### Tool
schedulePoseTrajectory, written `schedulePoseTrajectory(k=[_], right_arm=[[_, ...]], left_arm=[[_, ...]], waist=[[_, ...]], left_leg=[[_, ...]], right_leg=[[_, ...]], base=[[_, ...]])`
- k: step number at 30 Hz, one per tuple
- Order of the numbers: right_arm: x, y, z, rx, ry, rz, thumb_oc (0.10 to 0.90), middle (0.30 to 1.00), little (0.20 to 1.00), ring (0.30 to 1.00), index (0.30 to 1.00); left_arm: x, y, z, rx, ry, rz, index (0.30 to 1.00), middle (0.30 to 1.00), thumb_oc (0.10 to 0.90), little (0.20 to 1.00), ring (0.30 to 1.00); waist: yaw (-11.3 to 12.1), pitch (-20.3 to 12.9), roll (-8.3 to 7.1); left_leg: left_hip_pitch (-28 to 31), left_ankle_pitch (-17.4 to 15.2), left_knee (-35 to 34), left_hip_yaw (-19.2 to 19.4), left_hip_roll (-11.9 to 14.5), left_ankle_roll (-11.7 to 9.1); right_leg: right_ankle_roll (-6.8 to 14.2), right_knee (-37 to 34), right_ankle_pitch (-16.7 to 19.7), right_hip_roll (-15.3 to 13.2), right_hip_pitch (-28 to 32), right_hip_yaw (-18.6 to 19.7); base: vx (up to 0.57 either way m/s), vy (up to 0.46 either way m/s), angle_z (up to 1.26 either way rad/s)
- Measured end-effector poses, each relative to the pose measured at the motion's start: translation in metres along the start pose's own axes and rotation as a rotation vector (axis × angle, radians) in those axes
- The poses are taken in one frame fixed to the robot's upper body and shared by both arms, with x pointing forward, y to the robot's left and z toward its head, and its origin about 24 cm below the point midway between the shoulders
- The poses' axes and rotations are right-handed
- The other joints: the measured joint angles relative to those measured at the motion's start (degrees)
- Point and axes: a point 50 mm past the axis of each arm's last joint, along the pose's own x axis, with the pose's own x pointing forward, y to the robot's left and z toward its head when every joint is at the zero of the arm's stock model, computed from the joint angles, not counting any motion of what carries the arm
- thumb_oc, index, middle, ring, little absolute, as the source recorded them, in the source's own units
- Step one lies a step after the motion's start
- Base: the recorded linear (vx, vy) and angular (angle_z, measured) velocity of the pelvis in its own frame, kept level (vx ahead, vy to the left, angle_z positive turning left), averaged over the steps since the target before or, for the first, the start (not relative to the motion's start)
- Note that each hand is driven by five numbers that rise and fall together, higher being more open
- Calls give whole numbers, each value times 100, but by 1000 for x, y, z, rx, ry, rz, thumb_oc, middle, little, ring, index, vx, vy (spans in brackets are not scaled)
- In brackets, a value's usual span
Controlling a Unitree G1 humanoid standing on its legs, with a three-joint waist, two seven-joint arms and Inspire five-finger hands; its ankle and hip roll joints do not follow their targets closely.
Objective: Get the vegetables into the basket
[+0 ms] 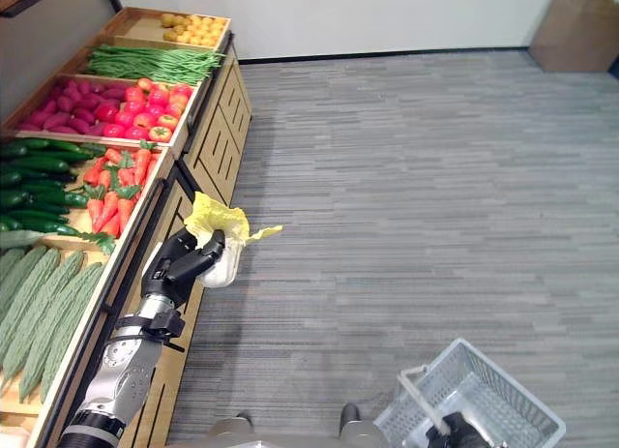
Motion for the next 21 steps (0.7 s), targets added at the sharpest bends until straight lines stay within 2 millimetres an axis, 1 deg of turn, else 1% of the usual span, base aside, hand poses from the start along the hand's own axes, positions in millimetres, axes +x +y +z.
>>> schedulePoseTrajectory(k=[1,2,3,4,5,6,9,12,14,17,18,20,21], right_arm=[[0,0,2,-2,-11,-1,400,300,300,300,300],[0,0,3,-8,-14,-3,400,300,300,300,300],[0,-2,4,-22,-29,-2,400,300,300,300,300],[0,-1,3,-32,-26,3,400,300,300,300,300],[-1,5,4,-28,-36,20,400,300,300,300,300],[-1,9,8,-21,-56,26,400,300,300,300,300],[-2,23,17,-4,-101,66,400,300,300,300,300],[-3,29,27,10,-134,77,400,300,300,300,300],[-3,29,31,11,-150,79,400,300,300,300,300],[-3,27,31,10,-148,77,400,300,300,300,300],[-2,24,34,8,-157,70,400,300,300,300,300],[-1,22,38,6,-172,66,400,300,300,300,300],[-2,18,43,-2,-196,56,400,300,300,300,300]], left_arm=[[0,-1,-1,0,6,-2,300,300,400,300,300],[0,-1,-2,-1,11,-5,300,300,400,300,300],[-1,-4,-4,-5,16,-13,300,300,400,300,300],[-1,-5,-6,-10,21,-13,300,300,400,300,300],[-1,-6,-6,-11,21,-18,300,300,400,300,300],[-2,-5,-7,-9,23,-11,300,300,400,300,300],[-4,-2,-8,-1,34,-1,300,300,400,300,300],[-7,5,-6,41,36,27,300,300,400,300,300],[-9,11,-4,74,38,41,300,300,400,300,300],[-13,19,-1,111,36,68,300,300,400,300,300],[-17,24,-1,158,53,73,300,300,400,300,300],[-19,26,-1,200,64,69,300,300,400,300,300],[-19,27,0,253,77,52,300,300,400,300,300]], waist=[[15,-2,15],[3,-20,45],[-16,-74,161],[-43,-127,248],[-96,-112,254],[-59,-88,214],[-64,-53,148],[-38,-38,128],[8,-30,113],[88,-25,97],[91,-24,93],[96,-24,90],[93,-24,90]], left_leg=[[-5,87,-7,196,-5,144],[2,125,22,281,-15,201],[86,248,6,369,-14,402],[188,178,-93,424,-28,519],[316,142,-352,537,-63,569],[367,160,-458,650,-131,609],[389,159,-502,701,-369,685],[509,88,-503,723,-512,789],[593,51,-503,727,-549,811],[659,17,-503,702,-552,794],[694,9,-504,678,-535,783],[720,4,-504,664,-505,775],[722,4,-504,660,-488,775]], right_leg=[[-6,-29,10,60,20,11],[2,-87,-39,109,56,17],[-29,-113,-39,217,108,4],[-11,-106,-42,255,119,17],[120,3,-139,221,59,55],[174,59,-151,143,2,130],[385,14,-82,-96,27,185],[467,-99,-56,-232,199,188],[498,-184,-53,-267,332,187],[521,-301,-38,-266,459,169],[536,-379,-20,-245,550,109],[537,-380,-21,-219,577,103],[537,-381,-21,-204,580,95]], base=[[53,149,-44],[38,148,-37],[48,200,-27],[37,188,-17],[28,144,-17],[24,140,-22],[21,78,-7],[32,76,2],[15,20,0],[13,4,6],[13,-8,12],[3,-10,4],[0,0,0]])
